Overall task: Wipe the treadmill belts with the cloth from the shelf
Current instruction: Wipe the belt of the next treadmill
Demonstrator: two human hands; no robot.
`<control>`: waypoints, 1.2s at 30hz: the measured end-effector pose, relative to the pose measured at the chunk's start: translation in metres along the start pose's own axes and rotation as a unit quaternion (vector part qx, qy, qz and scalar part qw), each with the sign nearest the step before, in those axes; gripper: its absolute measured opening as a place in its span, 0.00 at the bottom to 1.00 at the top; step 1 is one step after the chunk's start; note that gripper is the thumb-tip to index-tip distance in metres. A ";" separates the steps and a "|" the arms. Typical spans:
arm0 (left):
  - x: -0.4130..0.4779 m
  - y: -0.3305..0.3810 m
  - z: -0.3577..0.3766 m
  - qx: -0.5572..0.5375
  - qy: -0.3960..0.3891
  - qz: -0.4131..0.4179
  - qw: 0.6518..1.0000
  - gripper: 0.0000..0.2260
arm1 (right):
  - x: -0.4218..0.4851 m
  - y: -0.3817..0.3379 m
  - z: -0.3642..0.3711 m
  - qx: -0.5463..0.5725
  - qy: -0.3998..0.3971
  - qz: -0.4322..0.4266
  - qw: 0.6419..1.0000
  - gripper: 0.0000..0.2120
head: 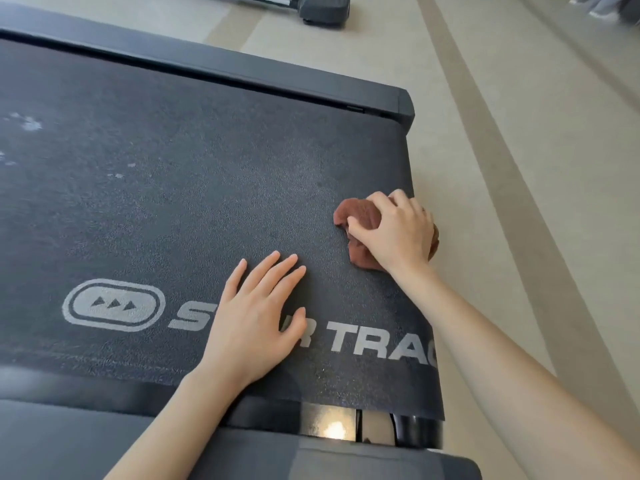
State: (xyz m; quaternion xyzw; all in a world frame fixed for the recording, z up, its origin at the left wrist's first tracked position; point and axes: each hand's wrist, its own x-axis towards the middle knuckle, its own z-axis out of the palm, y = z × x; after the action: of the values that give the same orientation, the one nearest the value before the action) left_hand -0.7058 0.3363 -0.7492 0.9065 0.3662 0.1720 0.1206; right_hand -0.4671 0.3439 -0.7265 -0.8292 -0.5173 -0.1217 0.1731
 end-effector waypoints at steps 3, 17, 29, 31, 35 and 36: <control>-0.002 -0.005 -0.003 0.028 0.005 -0.011 1.000 0.26 | -0.070 -0.009 -0.030 0.045 0.017 -0.045 0.998 0.17; -0.015 -0.060 -0.023 0.098 -0.011 -0.106 0.989 0.28 | -0.026 -0.075 0.014 0.048 0.028 -0.125 0.991 0.18; -0.013 -0.069 -0.034 0.081 -0.006 -0.088 0.993 0.30 | -0.093 -0.067 -0.027 0.085 0.002 -0.159 0.984 0.15; -0.009 -0.077 -0.037 0.084 -0.003 -0.079 0.993 0.30 | -0.137 -0.057 -0.048 0.086 -0.012 -0.171 0.981 0.14; -0.005 -0.083 -0.031 0.077 0.009 -0.078 0.994 0.29 | -0.151 -0.058 -0.051 0.065 -0.026 -0.161 0.984 0.13; -0.005 -0.083 -0.029 0.072 0.011 -0.079 0.994 0.29 | -0.143 -0.061 -0.047 0.068 -0.028 -0.162 0.984 0.14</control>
State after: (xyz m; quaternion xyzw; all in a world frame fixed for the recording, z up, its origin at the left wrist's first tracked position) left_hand -0.7727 0.3944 -0.7522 0.8791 0.4493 0.1454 0.0641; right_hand -0.5852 0.2327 -0.7286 -0.7240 -0.6563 -0.0895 0.1928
